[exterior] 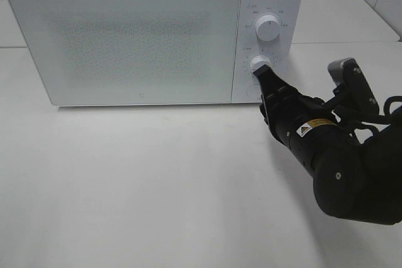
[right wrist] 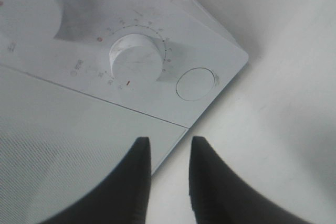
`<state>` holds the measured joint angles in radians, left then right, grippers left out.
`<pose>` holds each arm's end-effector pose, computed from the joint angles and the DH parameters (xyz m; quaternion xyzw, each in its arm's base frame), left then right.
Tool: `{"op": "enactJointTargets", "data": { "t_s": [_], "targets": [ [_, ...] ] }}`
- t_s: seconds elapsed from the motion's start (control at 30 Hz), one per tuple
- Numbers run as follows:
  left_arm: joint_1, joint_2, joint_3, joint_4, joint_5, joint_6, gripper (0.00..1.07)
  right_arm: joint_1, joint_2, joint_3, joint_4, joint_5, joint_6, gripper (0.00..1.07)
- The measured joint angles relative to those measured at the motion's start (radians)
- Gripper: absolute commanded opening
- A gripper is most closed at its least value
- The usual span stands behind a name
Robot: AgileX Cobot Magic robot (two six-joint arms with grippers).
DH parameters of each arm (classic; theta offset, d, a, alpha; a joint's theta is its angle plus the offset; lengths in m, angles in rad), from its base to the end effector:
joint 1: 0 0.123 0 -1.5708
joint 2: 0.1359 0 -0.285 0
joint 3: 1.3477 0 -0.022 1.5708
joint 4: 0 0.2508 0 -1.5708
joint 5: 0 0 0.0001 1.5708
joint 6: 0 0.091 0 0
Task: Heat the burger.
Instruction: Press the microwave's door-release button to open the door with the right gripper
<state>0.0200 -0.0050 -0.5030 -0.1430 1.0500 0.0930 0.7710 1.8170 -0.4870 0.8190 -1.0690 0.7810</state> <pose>-0.0057 -0.0114 0.2796 0.0335 0.8455 -0.0415 0.5313 0.2368 0.1489 0.1331 0.3746 0.7006 0.3103 0.5220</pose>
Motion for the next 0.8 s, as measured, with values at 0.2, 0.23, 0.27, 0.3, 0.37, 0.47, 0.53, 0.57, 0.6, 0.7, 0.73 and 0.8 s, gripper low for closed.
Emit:
{"op": "enactJointTargets", "data": {
  "t_s": [0.2,0.23,0.27,0.3,0.37,0.47,0.53,0.57,0.6,0.7,0.73,0.8],
  "targets": [
    [0.000,0.000,0.000,0.000,0.000,0.000,1.00,0.000,0.000,0.000,0.001,0.000,0.374,0.01],
    [0.000,0.000,0.000,0.000,0.000,0.000,1.00,0.000,0.000,0.000,0.002,0.007,0.425,0.00],
    [0.000,0.000,0.000,0.000,0.000,0.000,1.00,0.000,0.000,0.000,0.002,0.007,0.425,0.00],
    [0.000,0.000,0.000,0.000,0.000,0.000,1.00,0.000,0.000,0.000,0.002,0.012,0.445,0.00],
    [0.000,0.000,0.000,0.000,0.000,0.000,1.00,0.000,0.000,0.000,0.007,0.022,0.480,0.00],
    [0.000,0.000,0.000,0.000,0.000,0.000,1.00,0.000,0.000,-0.001,0.025,0.046,0.521,0.00],
    [0.000,0.000,0.000,0.000,0.000,0.000,1.00,0.000,0.004,-0.001,0.027,0.051,0.532,0.00],
    [0.000,0.000,0.000,0.000,0.000,0.000,1.00,0.000,0.009,-0.003,0.028,0.048,0.535,0.00],
    [0.000,0.000,0.000,0.000,0.000,0.000,1.00,0.000,0.024,-0.011,0.034,0.044,0.536,0.00],
    [0.000,0.000,0.000,0.000,0.000,0.000,1.00,0.000,0.062,-0.037,0.046,0.044,0.541,0.00],
    [0.000,0.000,0.000,0.000,0.000,0.000,1.00,0.000,0.062,-0.037,0.046,0.044,0.541,0.00],
    [0.000,0.000,0.000,0.000,0.000,0.000,1.00,0.000,0.096,-0.064,0.050,0.044,0.555,0.00]
  ]
}}
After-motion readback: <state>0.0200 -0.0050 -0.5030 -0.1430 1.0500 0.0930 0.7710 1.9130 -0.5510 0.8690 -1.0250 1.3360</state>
